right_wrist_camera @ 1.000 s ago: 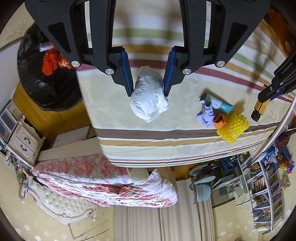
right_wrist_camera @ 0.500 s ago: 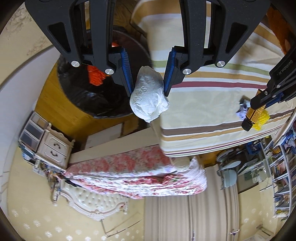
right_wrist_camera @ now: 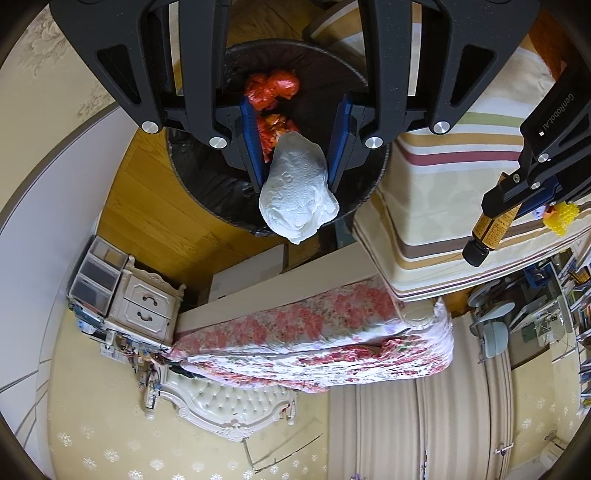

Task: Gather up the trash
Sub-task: 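Carry the gold can and white cloth over the black bin and open both tools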

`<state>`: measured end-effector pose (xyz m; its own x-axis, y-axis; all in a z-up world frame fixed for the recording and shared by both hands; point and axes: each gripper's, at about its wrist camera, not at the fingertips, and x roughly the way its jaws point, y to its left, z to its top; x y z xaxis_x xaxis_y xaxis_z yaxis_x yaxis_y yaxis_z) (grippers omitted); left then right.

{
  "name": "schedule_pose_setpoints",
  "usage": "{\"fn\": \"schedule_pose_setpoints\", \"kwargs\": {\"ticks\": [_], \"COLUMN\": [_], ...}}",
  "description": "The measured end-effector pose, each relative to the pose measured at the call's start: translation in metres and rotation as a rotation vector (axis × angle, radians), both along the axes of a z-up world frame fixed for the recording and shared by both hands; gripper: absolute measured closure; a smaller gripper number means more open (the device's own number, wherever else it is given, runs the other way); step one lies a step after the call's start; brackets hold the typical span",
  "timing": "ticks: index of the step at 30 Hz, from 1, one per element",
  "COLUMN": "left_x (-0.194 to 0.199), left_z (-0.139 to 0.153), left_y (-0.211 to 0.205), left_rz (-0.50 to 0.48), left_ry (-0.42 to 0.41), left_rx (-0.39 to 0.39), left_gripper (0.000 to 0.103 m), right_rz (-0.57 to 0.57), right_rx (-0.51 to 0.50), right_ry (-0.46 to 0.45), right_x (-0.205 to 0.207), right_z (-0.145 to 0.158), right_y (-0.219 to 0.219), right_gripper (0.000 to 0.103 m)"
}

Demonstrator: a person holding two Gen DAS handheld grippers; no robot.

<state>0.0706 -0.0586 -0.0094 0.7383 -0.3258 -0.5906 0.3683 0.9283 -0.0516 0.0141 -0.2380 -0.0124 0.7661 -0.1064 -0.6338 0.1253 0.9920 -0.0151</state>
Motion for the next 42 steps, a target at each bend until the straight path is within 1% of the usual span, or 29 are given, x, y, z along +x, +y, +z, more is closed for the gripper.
{"fn": "schedule_pose_setpoints", "kwargs": {"ticks": [10, 16, 27, 30, 31, 32, 33, 35, 37, 39, 42], "left_x": [0.018, 0.023, 0.034, 0.035, 0.035, 0.035, 0.035, 0.035, 0.034, 0.034, 0.034], "left_z": [-0.007, -0.009, -0.017, -0.017, -0.018, -0.018, -0.019, -0.019, -0.02, -0.02, -0.018], "left_y": [-0.033, -0.048, -0.063, -0.066, -0.066, -0.066, -0.067, -0.066, -0.065, -0.064, -0.06], "left_rz": [-0.036, -0.053, -0.068, -0.068, -0.065, -0.065, -0.062, -0.055, -0.053, -0.045, -0.034], "left_ry": [0.006, 0.004, 0.016, 0.005, 0.002, 0.003, 0.002, -0.003, -0.006, -0.007, -0.005], "left_rx": [0.04, 0.058, 0.097, 0.114, 0.121, 0.124, 0.125, 0.122, 0.127, 0.132, 0.123], "left_gripper": [0.078, 0.078, 0.078, 0.078, 0.076, 0.073, 0.064, 0.055, 0.052, 0.046, 0.045], "right_rz": [-0.057, -0.083, -0.117, -0.12, -0.123, -0.127, -0.129, -0.131, -0.138, -0.144, -0.151], "right_rx": [0.031, 0.045, 0.065, 0.064, 0.06, 0.055, 0.051, 0.049, 0.049, 0.051, 0.053], "right_ry": [0.013, 0.023, 0.028, 0.027, 0.027, 0.024, 0.024, 0.025, 0.022, 0.02, 0.018], "right_x": [0.012, 0.018, 0.028, 0.029, 0.028, 0.028, 0.028, 0.028, 0.028, 0.026, 0.025], "right_z": [-0.011, -0.018, -0.022, -0.022, -0.022, -0.022, -0.022, -0.023, -0.023, -0.023, -0.022], "right_y": [-0.025, -0.033, -0.045, -0.046, -0.046, -0.046, -0.047, -0.048, -0.05, -0.052, -0.054], "right_gripper": [0.07, 0.07, 0.07, 0.068, 0.064, 0.063, 0.062, 0.061, 0.059, 0.059, 0.058]}}
